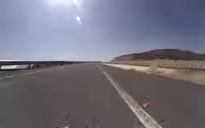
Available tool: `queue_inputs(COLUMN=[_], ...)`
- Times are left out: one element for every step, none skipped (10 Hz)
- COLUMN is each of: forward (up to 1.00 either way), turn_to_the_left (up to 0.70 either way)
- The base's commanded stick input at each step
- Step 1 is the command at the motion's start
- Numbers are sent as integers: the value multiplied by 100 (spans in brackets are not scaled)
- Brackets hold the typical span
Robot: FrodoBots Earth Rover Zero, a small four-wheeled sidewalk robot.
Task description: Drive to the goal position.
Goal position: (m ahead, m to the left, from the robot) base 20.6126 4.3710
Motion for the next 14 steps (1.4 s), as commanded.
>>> queue_inputs(forward=[100, 100, 100, 100, 100, 100, 100, 100, 100, 100, 100, 100, 100, 100], turn_to_the_left=[0, 0, 0, 0, 0, 0, 0, 0, 0, 0, 0, 0, 0, 0])
